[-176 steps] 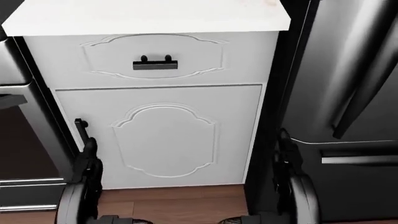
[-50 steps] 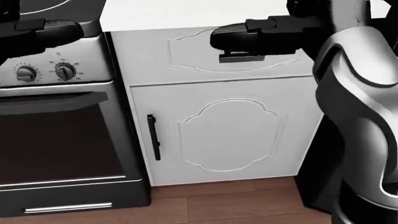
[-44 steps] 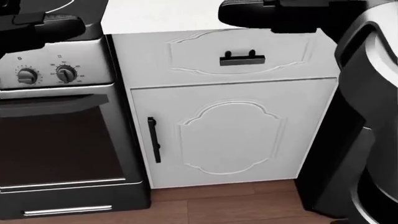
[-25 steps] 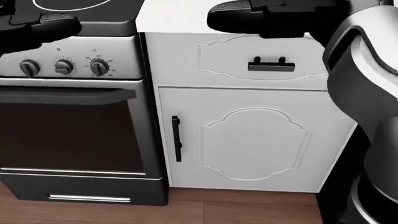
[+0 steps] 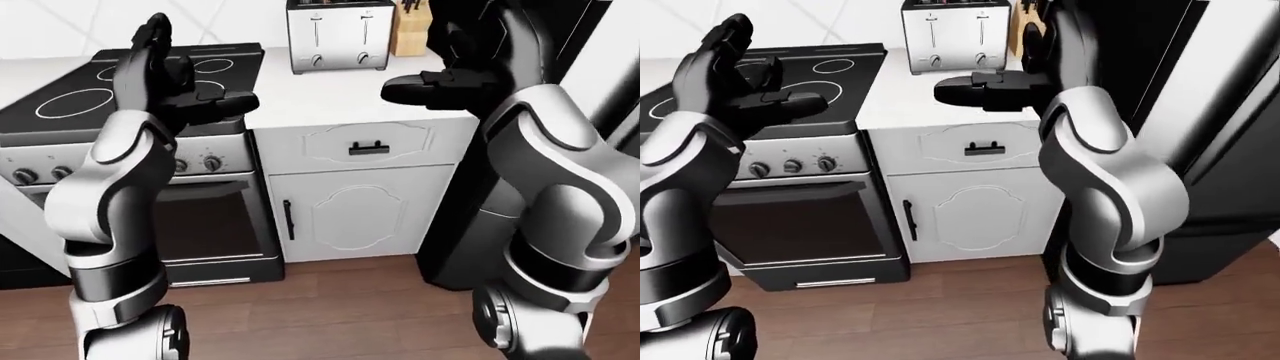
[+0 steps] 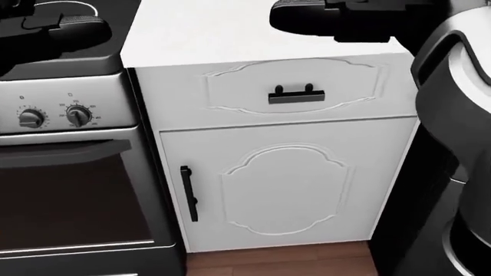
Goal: Push down the lever of the toaster to turn it on.
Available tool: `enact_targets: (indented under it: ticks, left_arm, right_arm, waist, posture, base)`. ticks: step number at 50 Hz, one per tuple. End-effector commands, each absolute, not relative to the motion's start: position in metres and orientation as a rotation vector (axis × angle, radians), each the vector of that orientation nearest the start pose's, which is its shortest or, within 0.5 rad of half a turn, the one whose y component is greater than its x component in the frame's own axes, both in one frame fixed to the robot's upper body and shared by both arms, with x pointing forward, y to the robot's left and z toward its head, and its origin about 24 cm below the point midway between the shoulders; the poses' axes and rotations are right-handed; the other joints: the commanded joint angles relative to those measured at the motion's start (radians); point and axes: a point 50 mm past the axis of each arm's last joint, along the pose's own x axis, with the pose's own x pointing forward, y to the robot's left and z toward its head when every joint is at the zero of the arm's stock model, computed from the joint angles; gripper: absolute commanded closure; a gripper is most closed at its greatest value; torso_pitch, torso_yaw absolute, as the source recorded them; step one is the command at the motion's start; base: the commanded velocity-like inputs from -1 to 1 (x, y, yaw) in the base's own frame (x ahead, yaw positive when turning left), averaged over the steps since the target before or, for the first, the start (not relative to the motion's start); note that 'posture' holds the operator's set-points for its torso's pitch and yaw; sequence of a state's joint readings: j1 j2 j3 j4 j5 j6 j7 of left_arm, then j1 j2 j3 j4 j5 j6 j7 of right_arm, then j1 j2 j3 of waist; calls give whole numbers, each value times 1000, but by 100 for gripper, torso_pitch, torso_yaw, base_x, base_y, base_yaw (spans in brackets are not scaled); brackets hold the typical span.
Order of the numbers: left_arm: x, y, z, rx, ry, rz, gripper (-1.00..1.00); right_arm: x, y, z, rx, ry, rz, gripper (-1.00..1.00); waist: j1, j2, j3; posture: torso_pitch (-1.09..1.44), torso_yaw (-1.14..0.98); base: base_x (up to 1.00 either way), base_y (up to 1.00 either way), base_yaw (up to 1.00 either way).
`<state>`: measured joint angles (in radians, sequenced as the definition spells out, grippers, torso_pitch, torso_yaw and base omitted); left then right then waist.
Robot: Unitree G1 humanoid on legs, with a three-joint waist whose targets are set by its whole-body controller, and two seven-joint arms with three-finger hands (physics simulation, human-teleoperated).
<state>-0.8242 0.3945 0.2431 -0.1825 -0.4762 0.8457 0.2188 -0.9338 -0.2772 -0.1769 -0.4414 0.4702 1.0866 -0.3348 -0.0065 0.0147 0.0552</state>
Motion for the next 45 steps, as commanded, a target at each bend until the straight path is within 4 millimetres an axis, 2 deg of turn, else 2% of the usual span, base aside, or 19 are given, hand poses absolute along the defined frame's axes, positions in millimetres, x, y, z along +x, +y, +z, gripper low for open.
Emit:
enact_targets:
  ticks: [1,4,5,7,9,13,16,17,18,19,22,25,27,28,29,30,33,38,45]
  left_arm:
    - [322,200,291,-104,-273,67,-100]
    - [323,201,291,-105,-272,71,-100]
    - [322,202,291,-104,-273,73,-100]
    - [321,202,292,-106,-275,75,-100]
    - [321,202,292,-106,-275,76,-100]
    - [322,203,291,-106,-275,78,-100]
    - [322,202,291,-106,-274,77,-100]
    - [322,202,291,-105,-273,78,-100]
    - [321,202,291,-105,-273,78,-100]
    - [321,202,292,-104,-274,78,-100]
    - [321,202,292,-105,-275,78,-100]
    - [321,202,292,-104,-275,78,-100]
    - [321,202,292,-105,-275,79,-100]
    - [321,202,293,-105,-275,79,-100]
    - [321,202,293,-104,-276,78,-100]
    - [321,202,292,-104,-275,78,-100]
    - [321,202,293,-105,-276,78,-100]
    - [321,202,293,-105,-277,77,-100]
    - [321,201,293,-104,-276,76,-100]
  right_arm:
    - [294,-142,318,57,-320,48,-100]
    - [294,-141,318,54,-320,47,-100]
    - [294,-141,318,53,-319,48,-100]
    - [293,-140,318,50,-318,51,-100]
    - [293,-140,318,48,-317,50,-100]
    - [293,-139,317,43,-313,53,-100]
    - [291,-138,319,41,-316,57,-100]
    - [291,-138,319,41,-317,56,-100]
    - [292,-138,319,40,-317,56,-100]
    - [292,-138,318,38,-317,58,-100]
    - [292,-137,318,35,-315,60,-100]
    - [293,-137,317,35,-317,64,-100]
    - [293,-138,317,36,-317,61,-100]
    - [293,-138,317,38,-319,61,-100]
    - [292,-137,318,38,-319,64,-100]
    - [292,-137,317,39,-319,63,-100]
    - [292,-138,318,40,-320,62,-100]
    - [292,-137,318,42,-320,64,-100]
    - [291,-137,319,47,-324,67,-100]
  waist:
    - [2,1,-20]
    - [-10,68,-39]
    - [-5,52,-39]
    - [-8,71,-20]
    - [0,56,-38]
    - [11,15,-29]
    - [22,-54,-28]
    - [19,-97,-43]
    - [11,-48,-34]
    - [15,-69,-36]
    - [4,-61,-53]
    - [3,-46,-25]
    - [-9,-9,-6]
    - [-13,28,-16]
    - [-10,93,-39]
    - [-6,54,-50]
    - [2,19,-44]
    - [9,-73,-48]
    - [1,-38,-45]
  posture:
    - [0,0]
    - [0,0]
    - [0,0]
    - [0,0]
    - [0,0]
    - [0,0]
    - [0,0]
    - [0,0]
    - [0,0]
    - [0,0]
    - [0,0]
    - [0,0]
    - [0,0]
    - [0,0]
    - [0,0]
    - [0,0]
    - [0,0]
    - [0,0]
    - [0,0]
  base:
    - [30,0,0]
    - [30,0,0]
    - [30,0,0]
    - [21,0,0]
    - [15,0,0]
    - [13,11,0]
    - [12,26,0]
    - [12,27,0]
    - [12,27,0]
    - [10,28,0]
    - [7,28,0]
    - [3,18,0]
    - [0,0,0]
    - [0,6,0]
    - [0,20,0]
    - [0,23,0]
    - [0,27,0]
    - [0,32,0]
    - [2,34,0]
